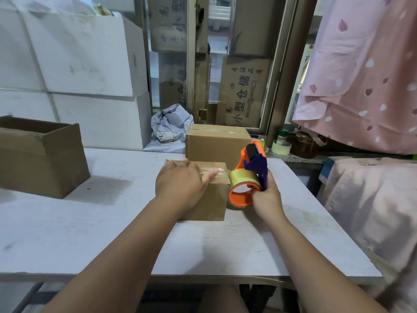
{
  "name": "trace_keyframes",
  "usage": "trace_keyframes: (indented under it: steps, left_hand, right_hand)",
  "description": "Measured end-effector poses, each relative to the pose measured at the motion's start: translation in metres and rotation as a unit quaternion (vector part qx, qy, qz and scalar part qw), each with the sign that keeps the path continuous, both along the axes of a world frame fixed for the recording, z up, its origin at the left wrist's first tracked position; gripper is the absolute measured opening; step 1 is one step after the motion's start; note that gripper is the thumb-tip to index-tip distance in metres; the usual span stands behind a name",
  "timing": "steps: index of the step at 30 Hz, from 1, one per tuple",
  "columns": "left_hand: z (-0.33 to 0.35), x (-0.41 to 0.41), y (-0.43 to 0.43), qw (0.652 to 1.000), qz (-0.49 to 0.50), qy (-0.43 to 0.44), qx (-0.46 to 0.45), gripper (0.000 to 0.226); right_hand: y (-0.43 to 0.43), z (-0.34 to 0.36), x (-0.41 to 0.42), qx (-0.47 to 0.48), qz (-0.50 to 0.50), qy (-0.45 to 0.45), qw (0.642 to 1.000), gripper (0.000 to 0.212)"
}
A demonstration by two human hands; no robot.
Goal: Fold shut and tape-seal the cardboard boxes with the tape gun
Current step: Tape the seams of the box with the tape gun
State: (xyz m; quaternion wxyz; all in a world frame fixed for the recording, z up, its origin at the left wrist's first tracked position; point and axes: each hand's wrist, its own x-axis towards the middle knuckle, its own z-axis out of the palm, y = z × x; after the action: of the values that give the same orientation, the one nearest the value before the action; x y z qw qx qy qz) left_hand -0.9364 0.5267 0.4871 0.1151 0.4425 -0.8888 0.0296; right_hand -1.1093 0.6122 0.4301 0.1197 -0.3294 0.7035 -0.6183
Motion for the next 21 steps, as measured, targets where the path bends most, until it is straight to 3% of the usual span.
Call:
trace_keyframes:
  steps: [3, 5, 11, 15, 21]
  left_hand:
    - [0.011, -0.016, -0.015, 0.996, -0.012, 0.082, 0.039, 0.041]
    - [0.013, -0.024, -0.027, 0.988, -0.044, 0.104, 0.102, 0.032]
    - [0.010, -0.025, -0.055, 0.991, -0.050, -0.021, 0.121, 0.056]
    - [0.011, -0.024, -0.053, 0.991, -0.052, -0.028, 0.122, 0.056]
    - [0.008, -0.025, -0.060, 0.988, -0.062, -0.037, 0.136, 0.058]
  right_hand:
    - [-0.013, -0.002, 0.012, 0.007, 0.032, 0.009, 0.999, 0.065]
    - [-0.023, -0.005, 0.022, 0.003, 0.058, 0.017, 0.998, 0.061]
    - [-0.039, -0.005, 0.026, -0.009, 0.092, 0.017, 0.996, 0.049]
    - [-0.034, -0.001, 0.012, 0.014, 0.096, 0.001, 0.995, 0.050]
    - [-0.023, 0.016, -0.001, 0.041, 0.128, 0.051, 0.990, 0.050]
